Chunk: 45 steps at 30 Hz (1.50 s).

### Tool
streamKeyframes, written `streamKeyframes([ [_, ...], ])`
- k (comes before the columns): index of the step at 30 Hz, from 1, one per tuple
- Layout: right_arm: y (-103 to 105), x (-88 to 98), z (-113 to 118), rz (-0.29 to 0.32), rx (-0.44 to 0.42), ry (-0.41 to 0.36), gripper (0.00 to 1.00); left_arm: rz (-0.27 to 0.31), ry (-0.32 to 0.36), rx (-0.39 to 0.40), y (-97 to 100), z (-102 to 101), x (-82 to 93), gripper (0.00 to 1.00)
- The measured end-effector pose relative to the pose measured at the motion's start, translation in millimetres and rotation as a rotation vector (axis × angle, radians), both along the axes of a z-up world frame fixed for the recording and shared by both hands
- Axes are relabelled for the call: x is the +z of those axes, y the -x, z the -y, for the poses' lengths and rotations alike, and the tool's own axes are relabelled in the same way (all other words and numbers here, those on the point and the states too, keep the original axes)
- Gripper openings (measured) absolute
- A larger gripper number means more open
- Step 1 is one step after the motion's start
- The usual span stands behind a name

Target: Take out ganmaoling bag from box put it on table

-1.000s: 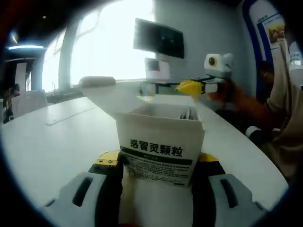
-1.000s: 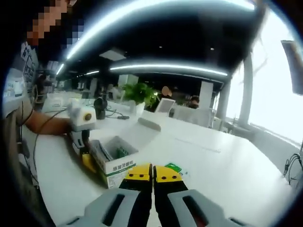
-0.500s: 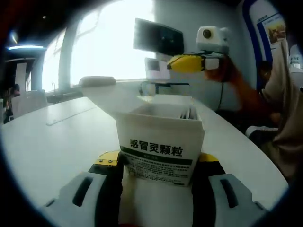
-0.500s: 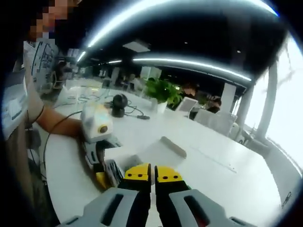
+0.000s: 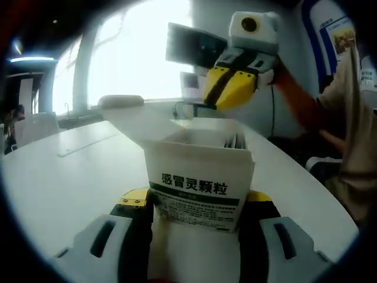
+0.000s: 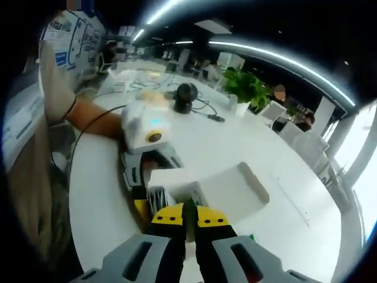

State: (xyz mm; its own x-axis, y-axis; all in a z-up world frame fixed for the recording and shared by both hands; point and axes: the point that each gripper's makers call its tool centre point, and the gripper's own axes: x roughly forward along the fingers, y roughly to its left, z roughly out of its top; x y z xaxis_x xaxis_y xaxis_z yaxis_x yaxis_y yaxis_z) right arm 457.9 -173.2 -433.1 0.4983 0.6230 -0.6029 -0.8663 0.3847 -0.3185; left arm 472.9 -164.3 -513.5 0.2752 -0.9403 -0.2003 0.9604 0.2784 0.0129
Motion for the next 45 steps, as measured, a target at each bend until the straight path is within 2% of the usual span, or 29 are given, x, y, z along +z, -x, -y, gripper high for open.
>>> streamKeyframes([
  [6, 0.5, -18.7, -4.5, -0.037, 0.055, 0.097, 0.01, 0.000, 0.000, 0.000, -0.2, -0.1, 0.0, 0.49],
  [9, 0.4, -21.6, -5.2, -0.039, 0.067, 0.117, 0.01, 0.000, 0.000, 0.000, -0.2, -0.1, 0.0, 0.49],
  [28, 12.3, -29.5, -10.9, -0.039, 0.157, 0.186, 0.01, -0.001, 0.000, -0.001, -0.8, 1.1, 0.4, 0.49],
  [36, 12.8, -34.9, -16.4, -0.060, 0.193, 0.228, 0.01, 0.000, 0.000, -0.002, -0.2, 0.9, 0.3, 0.49],
  [45, 2.0, -51.0, -14.4, -0.111, 0.150, 0.276, 0.00, 0.000, -0.001, -0.003, 0.1, 0.2, 0.2, 0.49],
])
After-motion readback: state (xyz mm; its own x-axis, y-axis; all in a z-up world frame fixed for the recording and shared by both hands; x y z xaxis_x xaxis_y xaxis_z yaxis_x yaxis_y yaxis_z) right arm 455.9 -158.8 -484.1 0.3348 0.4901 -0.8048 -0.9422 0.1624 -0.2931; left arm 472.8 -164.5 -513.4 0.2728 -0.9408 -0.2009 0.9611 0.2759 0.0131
